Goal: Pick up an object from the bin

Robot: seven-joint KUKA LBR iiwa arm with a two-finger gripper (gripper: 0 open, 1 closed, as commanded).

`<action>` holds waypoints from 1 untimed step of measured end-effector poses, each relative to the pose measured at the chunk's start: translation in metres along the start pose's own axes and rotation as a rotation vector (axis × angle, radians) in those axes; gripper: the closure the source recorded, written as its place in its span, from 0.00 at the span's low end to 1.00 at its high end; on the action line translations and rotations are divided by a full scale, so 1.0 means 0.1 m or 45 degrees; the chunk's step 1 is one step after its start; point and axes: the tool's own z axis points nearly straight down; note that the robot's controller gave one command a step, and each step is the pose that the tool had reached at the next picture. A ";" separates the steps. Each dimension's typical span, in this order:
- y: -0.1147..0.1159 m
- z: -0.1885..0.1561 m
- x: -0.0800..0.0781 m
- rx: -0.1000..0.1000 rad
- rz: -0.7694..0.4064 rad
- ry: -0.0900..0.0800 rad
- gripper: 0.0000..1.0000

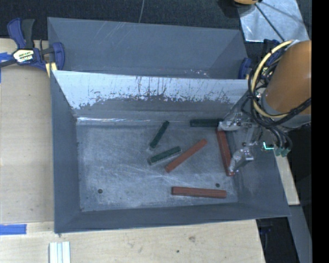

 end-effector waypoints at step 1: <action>0.00 -0.04 -0.02 0.001 -0.003 -0.010 0.00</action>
Offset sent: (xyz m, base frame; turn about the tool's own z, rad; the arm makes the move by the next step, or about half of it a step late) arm 0.0064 0.0411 -0.1159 -0.1844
